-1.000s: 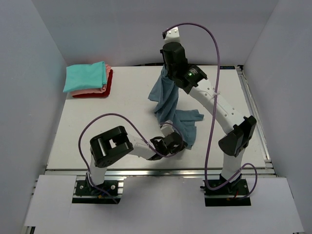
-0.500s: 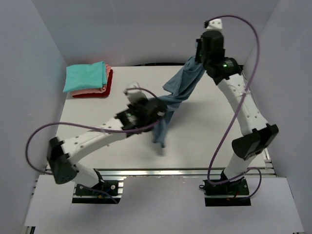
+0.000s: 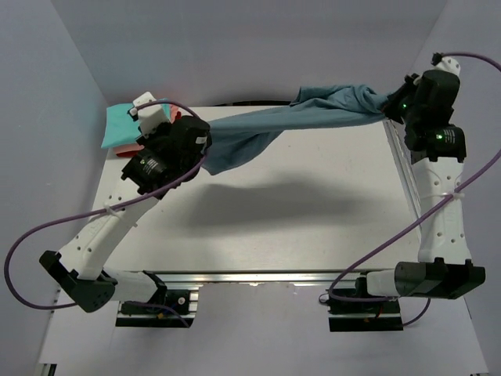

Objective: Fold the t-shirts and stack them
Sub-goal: Flatten out the tshirt

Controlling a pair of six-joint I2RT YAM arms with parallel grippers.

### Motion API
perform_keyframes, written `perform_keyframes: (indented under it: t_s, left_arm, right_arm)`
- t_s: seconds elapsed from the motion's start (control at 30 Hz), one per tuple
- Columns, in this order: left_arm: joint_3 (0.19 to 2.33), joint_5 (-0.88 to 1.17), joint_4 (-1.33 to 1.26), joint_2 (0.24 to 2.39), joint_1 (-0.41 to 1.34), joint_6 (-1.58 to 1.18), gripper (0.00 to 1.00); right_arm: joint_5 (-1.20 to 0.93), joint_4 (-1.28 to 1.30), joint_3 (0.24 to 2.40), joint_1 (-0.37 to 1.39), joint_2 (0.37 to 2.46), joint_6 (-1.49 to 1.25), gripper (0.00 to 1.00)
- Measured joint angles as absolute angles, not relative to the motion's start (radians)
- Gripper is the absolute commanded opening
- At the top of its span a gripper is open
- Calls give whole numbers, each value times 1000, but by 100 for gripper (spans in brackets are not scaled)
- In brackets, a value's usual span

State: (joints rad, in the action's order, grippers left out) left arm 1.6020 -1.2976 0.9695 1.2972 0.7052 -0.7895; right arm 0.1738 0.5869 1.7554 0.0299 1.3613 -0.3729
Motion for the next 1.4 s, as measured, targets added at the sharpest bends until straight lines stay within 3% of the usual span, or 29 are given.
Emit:
perform_keyframes:
  t_s: [0.3,0.7,0.9,1.03,1.1,1.2,1.4]
  left_arm:
    - [1598,-1200,957,1296,598,-673,0]
    - [1565,-1147,945,1187,571,-583,0]
    - [1563,-1144,919,1282,554,-546,0]
    - [1522,-1125,884,1355,546,-530,0]
    - [1497,-1114,874,1361,536,-519,0]
    - [1493,-1113,861,1362,500,-505,0]
    - [1473,-992,776,1445,436,-478,0]
  right_arm:
    - [-96,643,1541,-173,1266,-505,0]
    - [-227,667,1489,-230,1133,-577,0]
    - [-239,675,1424,-241,1162,-586,0]
    - [-207,688,1378,-248,1182,-570,34]
    - [-173,680,1378,-254,1195,-563,57]
    - [-126,664,1378,-271,1217,-546,67]
    - [-110,585,1355,-280,1316,-550,66]
